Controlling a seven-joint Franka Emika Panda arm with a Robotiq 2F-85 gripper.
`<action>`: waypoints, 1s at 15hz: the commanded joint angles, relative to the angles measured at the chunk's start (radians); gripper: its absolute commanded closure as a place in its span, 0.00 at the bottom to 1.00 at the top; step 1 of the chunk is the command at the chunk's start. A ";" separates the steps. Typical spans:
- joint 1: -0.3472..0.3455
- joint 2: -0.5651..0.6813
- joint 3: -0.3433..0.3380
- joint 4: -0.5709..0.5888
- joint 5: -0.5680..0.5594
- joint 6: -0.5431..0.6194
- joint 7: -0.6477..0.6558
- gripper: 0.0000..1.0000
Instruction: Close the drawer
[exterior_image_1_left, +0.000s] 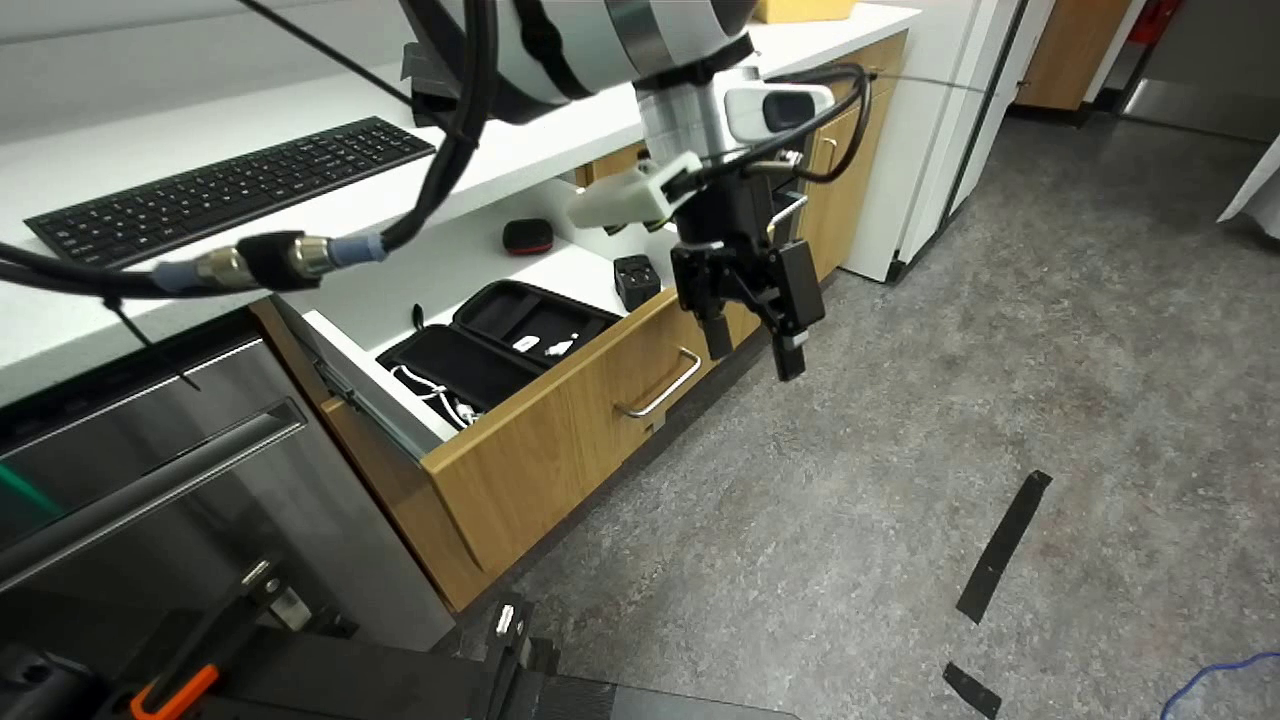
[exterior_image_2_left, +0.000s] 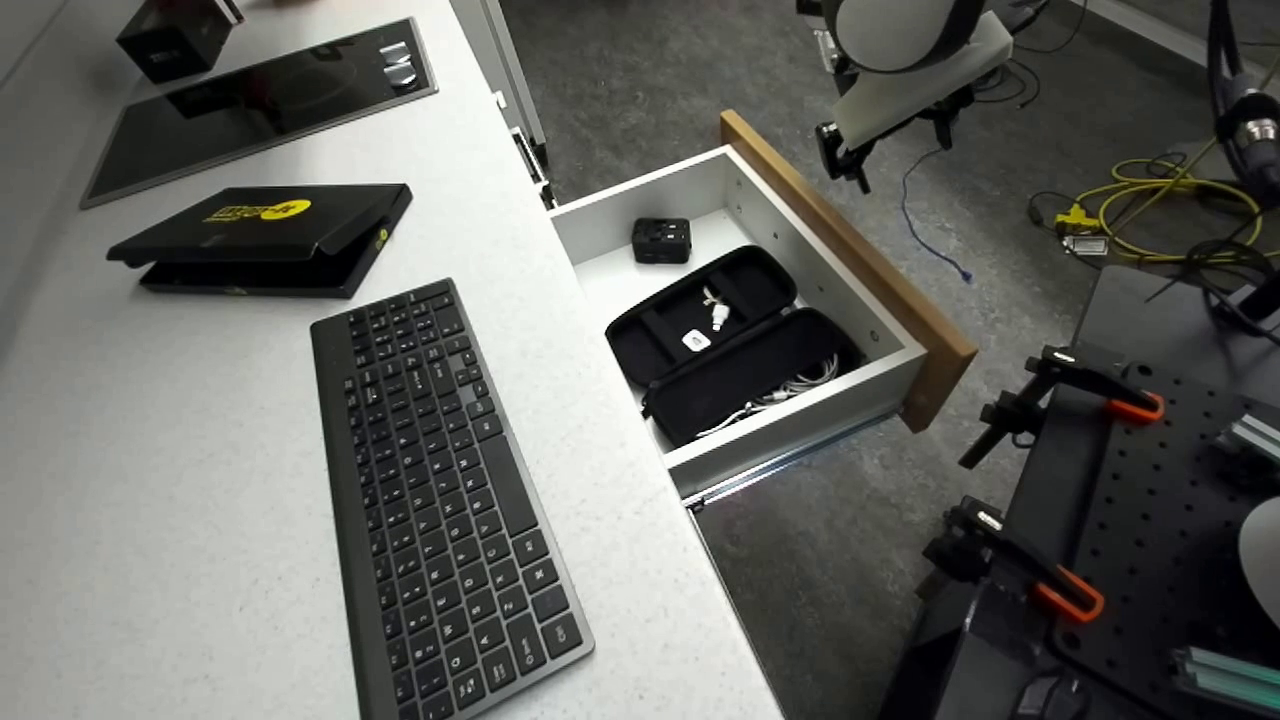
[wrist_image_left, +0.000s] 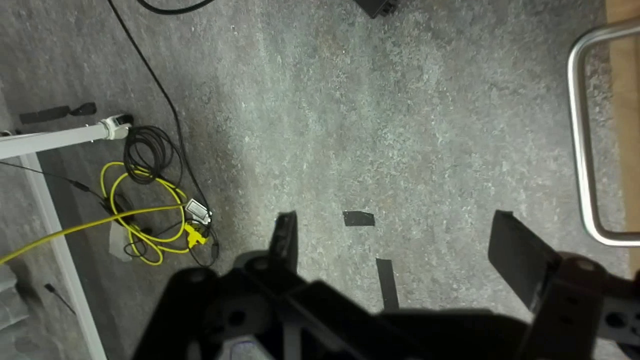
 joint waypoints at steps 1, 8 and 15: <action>0.045 0.207 -0.044 0.139 0.015 0.039 0.124 0.00; 0.035 0.308 0.047 0.205 0.213 0.103 -0.009 0.00; 0.076 0.315 0.173 0.305 0.405 0.062 -0.250 0.00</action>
